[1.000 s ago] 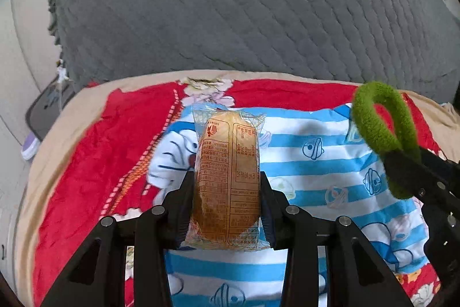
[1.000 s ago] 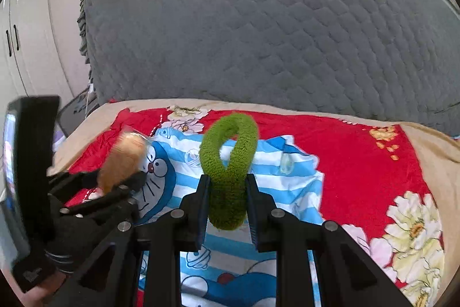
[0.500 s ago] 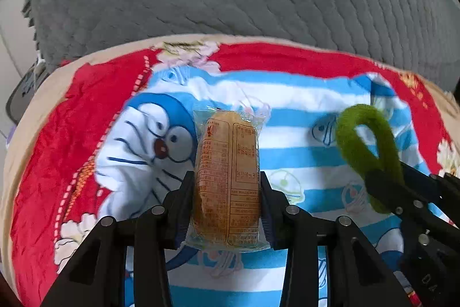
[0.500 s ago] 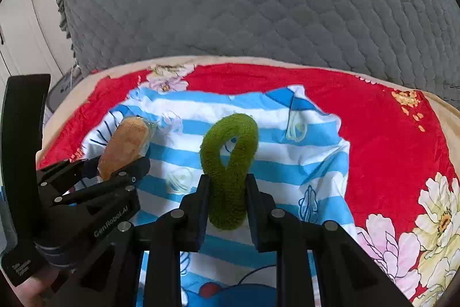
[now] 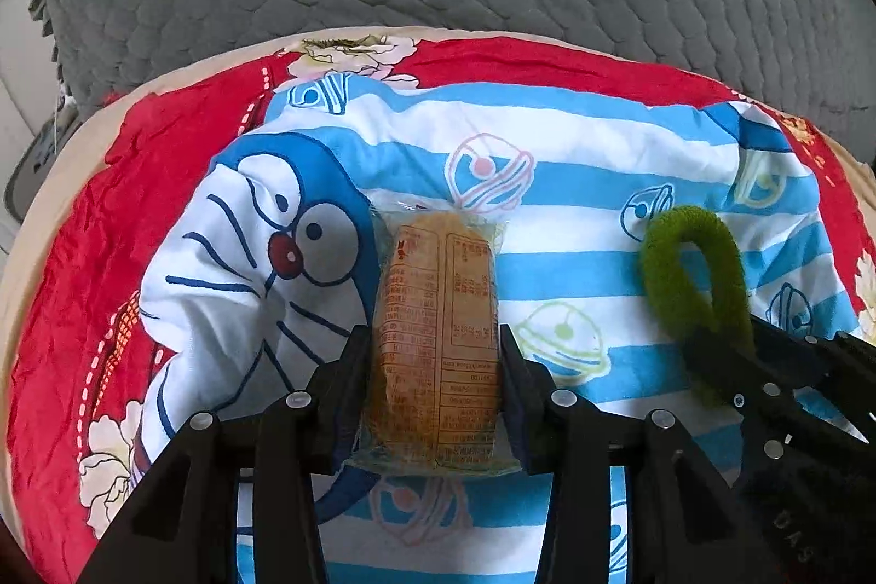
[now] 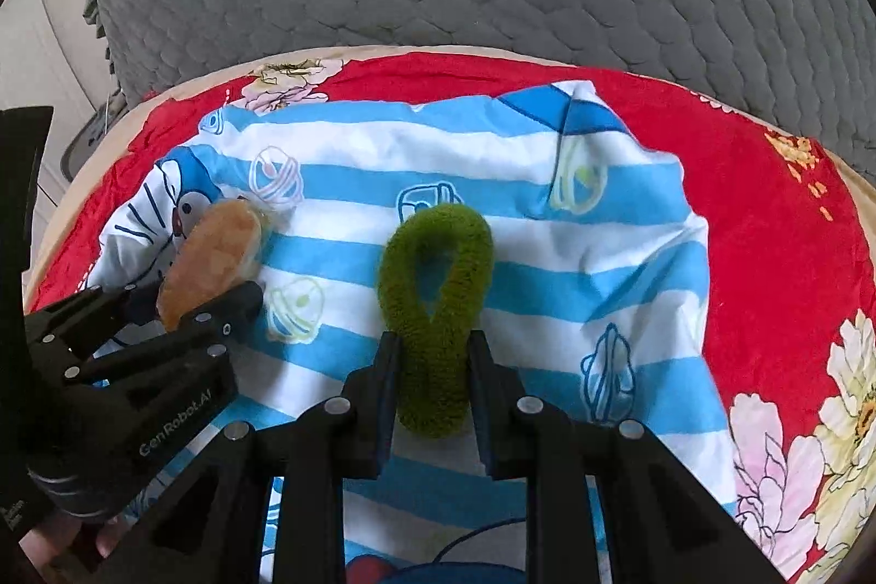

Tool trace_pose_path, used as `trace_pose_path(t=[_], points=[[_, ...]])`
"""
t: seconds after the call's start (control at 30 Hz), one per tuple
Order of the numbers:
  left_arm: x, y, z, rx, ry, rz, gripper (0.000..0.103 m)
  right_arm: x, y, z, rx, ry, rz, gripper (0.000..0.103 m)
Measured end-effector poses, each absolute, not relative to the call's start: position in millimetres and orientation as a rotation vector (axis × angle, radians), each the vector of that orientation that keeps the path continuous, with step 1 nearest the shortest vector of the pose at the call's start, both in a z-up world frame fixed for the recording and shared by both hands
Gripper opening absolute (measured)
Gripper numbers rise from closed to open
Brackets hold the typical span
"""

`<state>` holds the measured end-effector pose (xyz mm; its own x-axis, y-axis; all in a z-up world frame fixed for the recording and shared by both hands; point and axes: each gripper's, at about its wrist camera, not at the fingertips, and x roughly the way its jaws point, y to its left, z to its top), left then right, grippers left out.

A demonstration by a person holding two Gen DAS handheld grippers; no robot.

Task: Organize objects
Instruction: 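Lower the bread roll onto the shirt and open the left gripper while the right releases the hair tie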

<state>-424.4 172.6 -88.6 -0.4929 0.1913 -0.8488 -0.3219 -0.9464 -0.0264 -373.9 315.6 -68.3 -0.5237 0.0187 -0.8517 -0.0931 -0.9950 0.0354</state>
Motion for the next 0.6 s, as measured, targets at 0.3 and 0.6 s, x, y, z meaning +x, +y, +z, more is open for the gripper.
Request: trace_pose_path(t=[0.3,0.6], points=[[-424.7,166.2,-86.9,-1.426,0.238,2.481,0.070,-371.8,319.3,-68.3,-1.512,0.129,2.677,0.034],[-418.6,155.3,-80.9,-1.466,0.260,2.468,0.075,-362.4,317.0,-52.0,-1.479,0.100,2.704,0.056]])
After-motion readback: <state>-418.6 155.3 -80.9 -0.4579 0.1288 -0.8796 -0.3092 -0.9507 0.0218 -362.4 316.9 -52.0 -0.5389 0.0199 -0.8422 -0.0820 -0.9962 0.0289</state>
